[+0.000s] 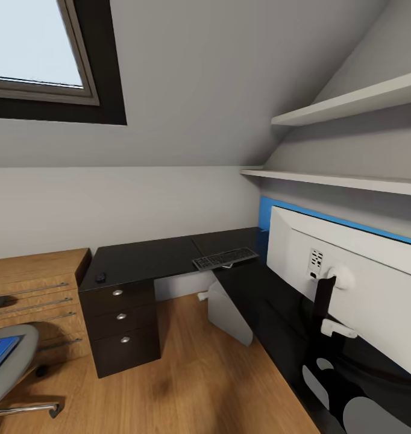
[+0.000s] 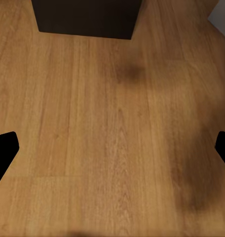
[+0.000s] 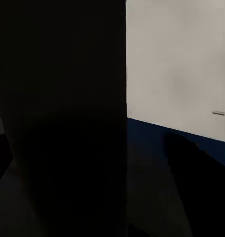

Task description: In the bedroom, organize the workspace by keeping the computer under the desk, ensuring the monitor is on the desk, placing the keyboard on the desk next to the monitor, placing the mouse on the desk next to the keyboard, moving the folder from the swivel chair onto the desk next to the mouse, stacking the notebook on top of the folder with the pen on top of the notebook, and positioning the swivel chair next to the desk.

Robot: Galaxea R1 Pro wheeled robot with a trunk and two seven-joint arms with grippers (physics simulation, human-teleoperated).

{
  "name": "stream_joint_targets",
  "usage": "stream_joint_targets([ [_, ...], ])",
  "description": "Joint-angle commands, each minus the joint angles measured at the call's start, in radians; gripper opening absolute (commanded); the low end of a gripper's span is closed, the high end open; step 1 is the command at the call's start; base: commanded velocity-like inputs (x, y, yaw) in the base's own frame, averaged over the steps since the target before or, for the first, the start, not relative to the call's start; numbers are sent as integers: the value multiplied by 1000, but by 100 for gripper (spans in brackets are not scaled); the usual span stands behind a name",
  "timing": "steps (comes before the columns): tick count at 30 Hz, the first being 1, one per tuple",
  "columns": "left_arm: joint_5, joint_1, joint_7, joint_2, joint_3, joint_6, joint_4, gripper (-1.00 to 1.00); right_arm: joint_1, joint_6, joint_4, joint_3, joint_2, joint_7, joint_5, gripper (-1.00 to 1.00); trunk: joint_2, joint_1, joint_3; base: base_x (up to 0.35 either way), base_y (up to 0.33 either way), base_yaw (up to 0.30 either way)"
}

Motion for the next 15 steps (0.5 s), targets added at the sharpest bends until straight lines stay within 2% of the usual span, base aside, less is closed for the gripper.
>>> stream_joint_targets([
  [1,4,-1,8,1,-8,-3,-1,100,-1,-4,0,8,-1,-5,-9,100,-1,0,-1,0,-93,0],
  [8,4,-1,8,2,-8,-3,-1,100,-1,-4,0,8,-1,-5,-9,100,-1,0,-1,0,-93,0],
  [15,4,-1,8,2,-8,-3,-1,100,-1,-4,-1,8,-1,-5,-9,100,-1,0,-1,-37,-23,0],
])
